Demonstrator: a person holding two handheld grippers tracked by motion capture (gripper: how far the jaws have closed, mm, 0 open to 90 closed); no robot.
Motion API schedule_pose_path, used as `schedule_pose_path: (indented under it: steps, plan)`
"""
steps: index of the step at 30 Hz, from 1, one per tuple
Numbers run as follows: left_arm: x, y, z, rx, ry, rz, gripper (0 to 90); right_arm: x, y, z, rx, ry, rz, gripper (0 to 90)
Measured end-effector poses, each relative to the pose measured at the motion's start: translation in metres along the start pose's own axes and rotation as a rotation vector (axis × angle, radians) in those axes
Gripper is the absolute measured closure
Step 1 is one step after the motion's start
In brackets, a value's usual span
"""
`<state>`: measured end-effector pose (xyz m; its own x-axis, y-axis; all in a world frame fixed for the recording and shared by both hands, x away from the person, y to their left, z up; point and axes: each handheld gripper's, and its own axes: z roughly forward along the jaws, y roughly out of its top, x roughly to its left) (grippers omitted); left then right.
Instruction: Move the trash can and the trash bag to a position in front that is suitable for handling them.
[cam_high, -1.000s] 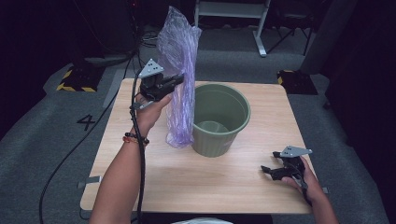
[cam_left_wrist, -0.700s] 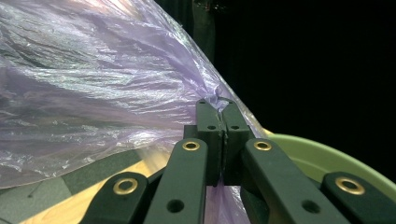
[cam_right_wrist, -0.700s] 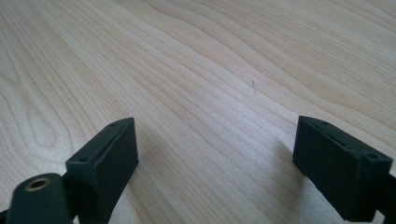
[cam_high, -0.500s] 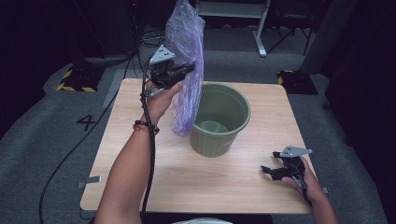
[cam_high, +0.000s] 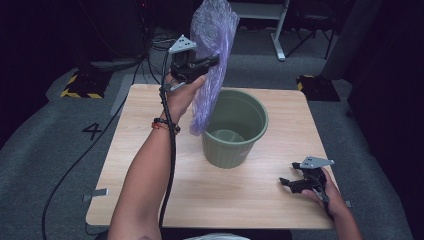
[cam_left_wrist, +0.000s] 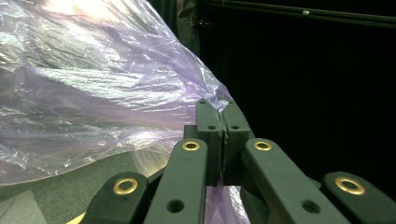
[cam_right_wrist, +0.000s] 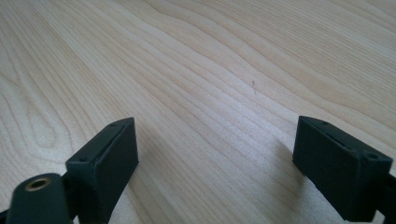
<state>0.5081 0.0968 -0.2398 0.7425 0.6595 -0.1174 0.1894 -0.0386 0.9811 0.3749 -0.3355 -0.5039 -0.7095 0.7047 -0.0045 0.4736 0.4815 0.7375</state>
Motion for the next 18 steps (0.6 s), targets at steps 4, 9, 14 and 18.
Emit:
schedule_pose_path:
  steps: [4,9,14,18]
  plan:
    - [-0.006,0.003,0.006,-0.012,-0.014,0.000,89.0,0.000,0.000,0.000,0.000,0.000,0.000,13.7]
    - [-0.013,0.000,0.016,-0.004,-0.045,0.000,89.2,0.000,0.000,0.000,0.000,0.000,0.000,13.9]
    - [-0.017,-0.004,0.023,-0.005,-0.062,-0.002,89.2,0.001,0.002,-0.001,0.003,-0.007,0.007,18.0]
    - [-0.021,-0.007,0.028,0.002,-0.073,0.004,89.2,0.008,0.019,-0.016,-0.092,0.002,0.017,18.5]
